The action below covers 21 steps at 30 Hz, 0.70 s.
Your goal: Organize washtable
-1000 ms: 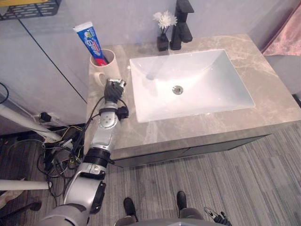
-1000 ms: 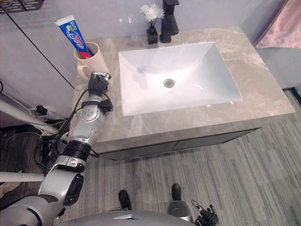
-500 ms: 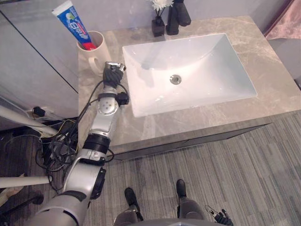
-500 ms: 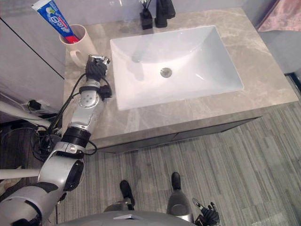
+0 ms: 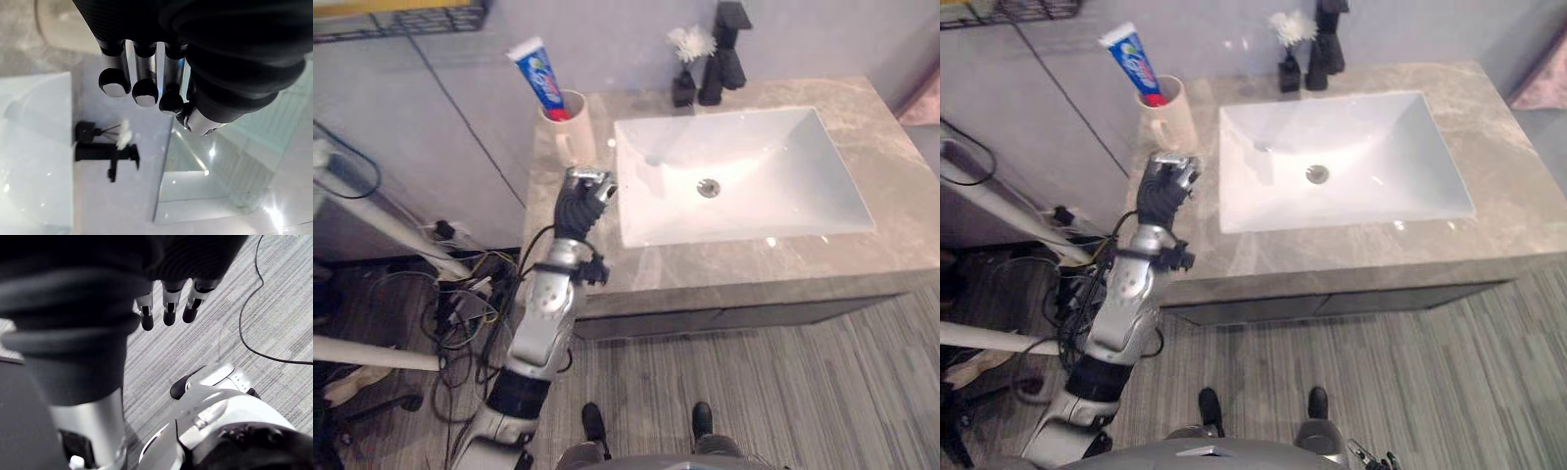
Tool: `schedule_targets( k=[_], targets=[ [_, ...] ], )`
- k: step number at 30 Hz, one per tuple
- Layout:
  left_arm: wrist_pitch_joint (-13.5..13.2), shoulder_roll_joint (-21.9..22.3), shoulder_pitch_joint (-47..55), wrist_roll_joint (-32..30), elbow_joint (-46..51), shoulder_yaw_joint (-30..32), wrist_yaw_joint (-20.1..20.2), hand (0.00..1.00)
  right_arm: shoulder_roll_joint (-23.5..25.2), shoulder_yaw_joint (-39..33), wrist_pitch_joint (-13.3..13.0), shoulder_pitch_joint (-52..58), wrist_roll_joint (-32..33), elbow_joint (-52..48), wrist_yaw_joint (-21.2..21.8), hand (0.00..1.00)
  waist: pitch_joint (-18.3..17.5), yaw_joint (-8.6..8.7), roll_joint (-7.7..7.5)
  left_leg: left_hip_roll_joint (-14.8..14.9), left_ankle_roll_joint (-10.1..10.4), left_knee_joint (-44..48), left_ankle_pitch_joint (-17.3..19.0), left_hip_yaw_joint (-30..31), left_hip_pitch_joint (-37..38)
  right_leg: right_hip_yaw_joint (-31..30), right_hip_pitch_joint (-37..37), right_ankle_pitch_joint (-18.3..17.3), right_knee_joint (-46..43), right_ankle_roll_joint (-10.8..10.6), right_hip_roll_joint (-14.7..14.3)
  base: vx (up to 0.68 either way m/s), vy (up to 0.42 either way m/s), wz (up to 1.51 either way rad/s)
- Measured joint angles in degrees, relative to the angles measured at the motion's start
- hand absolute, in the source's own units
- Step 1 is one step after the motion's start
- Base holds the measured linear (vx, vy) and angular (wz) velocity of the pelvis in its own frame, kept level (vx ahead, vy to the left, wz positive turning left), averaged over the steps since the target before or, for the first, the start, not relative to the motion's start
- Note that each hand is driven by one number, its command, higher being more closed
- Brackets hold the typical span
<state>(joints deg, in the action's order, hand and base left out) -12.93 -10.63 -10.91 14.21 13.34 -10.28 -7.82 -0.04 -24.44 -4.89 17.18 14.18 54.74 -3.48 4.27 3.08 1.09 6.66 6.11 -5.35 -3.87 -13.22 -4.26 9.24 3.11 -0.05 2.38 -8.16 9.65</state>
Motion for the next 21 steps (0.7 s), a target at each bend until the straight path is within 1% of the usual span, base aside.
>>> schedule_targets(
  k=[1, 2, 3, 4, 5, 6, 8, 11, 12, 13, 15, 17, 18, 19, 21],
  targets=[
    [-1.0, 1.0, 3.4, 0.1, 2.1, 2.0, 0.0, 1.00, -0.2, 0.0, -0.1, 0.0, 0.1, 1.3, 0.2, 0.00, -0.4, -0.60, -0.01, 0.0, 0.0, 0.0, 0.0, 0.5, 0.9, 0.5, -1.3, -0.2, 0.0, 0.0, 0.0, 0.02, -0.018, 0.33],
    [-1.5, 2.1, 7.1, 0.1, 4.3, 4.3, 0.0, 1.00, -0.4, 0.0, -0.2, -0.1, 0.4, 2.0, 0.3, 0.00, -1.0, -0.80, -0.10, 0.0, 0.0, 0.0, 0.0, 1.4, 1.2, 1.3, -2.2, -0.6, 0.0, 0.0, 0.0, 0.01, -0.016, 0.27],
    [-1.7, 2.3, 9.0, 0.1, 5.2, 5.3, 0.0, 1.00, -0.5, 0.1, -0.2, -0.1, 0.4, 2.2, 0.3, 0.00, -1.6, -0.86, -0.23, 0.0, 0.0, 0.0, 0.0, 1.6, 1.3, 1.5, -2.4, -0.8, -0.1, 0.1, 0.0, -0.01, -0.012, 0.22],
    [-2.5, 2.6, 12.8, -0.1, 6.0, 7.3, 0.0, 1.00, -0.7, 0.1, -0.2, -0.1, 0.4, 2.9, 0.3, 0.00, -2.5, -1.65, -0.44, 0.0, 0.0, 0.0, 0.0, 1.7, 1.5, 1.7, -2.6, -1.0, -0.2, 0.1, 0.0, -0.01, -0.012, 0.11],
    [-3.0, 2.7, 15.8, -0.1, 5.5, 8.7, 0.0, 1.00, -1.2, 0.3, -0.4, -0.1, 0.4, 3.4, 0.4, 0.00, -2.8, -2.27, -0.57, 0.0, 0.0, 0.0, 0.0, 2.0, 2.1, 2.3, -3.2, -1.1, -0.4, 0.2, 0.0, -0.02, -0.010, 0.14],
    [-3.2, 2.9, 18.0, -0.1, 4.5, 10.0, 0.0, 1.00, -1.3, 0.3, -0.4, -0.1, 0.4, 3.7, 0.4, 0.00, -3.0, -2.54, -0.67, 0.0, 0.0, 0.0, 0.0, 2.5, 2.5, 2.7, -3.8, -1.4, -0.8, 0.5, 0.0, -0.05, 0.001, 0.16],
    [-3.3, 4.0, 22.5, -0.2, 0.0, 13.4, -0.2, 1.00, -1.2, 0.5, -0.5, -0.1, 0.4, 4.0, 0.5, 0.00, -4.0, -3.11, -1.26, 0.0, 0.0, -0.1, 0.0, 2.9, 3.1, 3.3, -4.2, -1.8, -1.2, 0.5, 0.0, -0.07, 0.010, 0.14],
    [-3.1, 5.2, 24.6, -1.2, -12.4, 17.2, -1.1, 1.00, -1.2, 1.0, -0.8, -0.5, 0.4, 4.3, 0.6, 0.00, -5.0, -3.49, -1.67, 0.0, -0.1, -0.3, -0.3, 3.4, 3.0, 4.0, -4.4, -2.2, -1.4, 0.8, 0.1, -0.07, 0.013, 0.11],
    [-2.4, 5.2, 24.8, -2.7, -19.5, 18.1, -2.1, 1.00, -1.3, 1.4, -0.8, -0.7, 0.4, 4.4, 0.6, 0.00, -5.1, -3.54, -1.92, 0.0, 0.1, -0.6, -0.5, 3.5, 3.0, 4.1, -4.4, -2.5, -1.5, 1.1, 0.1, -0.08, 0.014, 0.07],
    [-1.7, 5.2, 24.8, -4.2, -23.1, 18.7, -2.4, 1.00, -1.3, 1.6, -0.8, -0.8, 0.4, 4.4, 0.6, 0.00, -5.2, -3.53, -2.07, 0.0, 0.0, -0.6, -0.6, 3.7, 2.9, 4.2, -4.4, -2.5, -1.5, 1.1, 0.1, -0.08, 0.013, 0.06],
    [0.5, 5.2, 24.8, -7.8, -36.0, 20.2, -2.7, 1.00, -1.1, 2.2, -0.7, -0.8, 0.4, 4.6, 0.3, 0.00, -5.7, -3.48, -2.80, 0.0, 0.0, -0.6, -0.7, 3.9, 3.0, 4.3, -4.5, -2.6, -1.5, 1.0, 0.1, -0.05, 0.011, 0.03],
    [1.6, 5.2, 24.8, -9.1, -43.5, 21.7, -2.6, 1.00, -1.0, 2.5, -0.7, -1.1, 0.4, 5.1, 0.2, 0.00, -5.8, -3.38, -3.10, -0.1, 0.0, -0.6, -0.7, 3.9, 3.2, 4.3, -4.8, -2.6, -1.3, 1.0, 0.1, 0.00, 0.000, 0.00],
    [2.1, 5.2, 24.4, -9.2, -50.0, 23.5, -2.6, 1.00, -1.1, 2.6, -0.7, -1.8, 0.3, 6.4, 0.1, 0.00, -5.8, -3.14, -3.60, -0.1, 0.0, -0.6, -0.7, 3.9, 3.8, 4.3, -5.4, -2.6, -1.1, 1.0, 0.1, 0.00, 0.000, 0.00],
    [3.2, 5.2, 24.1, -9.2, -56.0, 25.4, -2.8, 1.00, -1.0, 3.1, -0.6, -2.1, 0.3, 6.7, -0.1, 0.00, -6.1, -2.93, -3.99, -0.1, 0.0, -0.6, -0.6, 3.9, 4.0, 4.3, -5.7, -2.5, -0.9, 1.0, 0.1, 0.00, 0.000, 0.00],
    [4.4, 5.2, 24.3, -9.2, -63.1, 27.2, -2.8, 1.00, -0.9, 3.3, -0.6, -2.7, 0.2, 6.8, -0.3, 0.00, -6.0, -2.57, -4.20, -0.2, 0.1, -0.6, -0.5, 3.7, 4.6, 4.2, -6.4, -2.5, -0.9, 1.0, 0.2, 0.02, -0.008, -0.05]
  ],
)
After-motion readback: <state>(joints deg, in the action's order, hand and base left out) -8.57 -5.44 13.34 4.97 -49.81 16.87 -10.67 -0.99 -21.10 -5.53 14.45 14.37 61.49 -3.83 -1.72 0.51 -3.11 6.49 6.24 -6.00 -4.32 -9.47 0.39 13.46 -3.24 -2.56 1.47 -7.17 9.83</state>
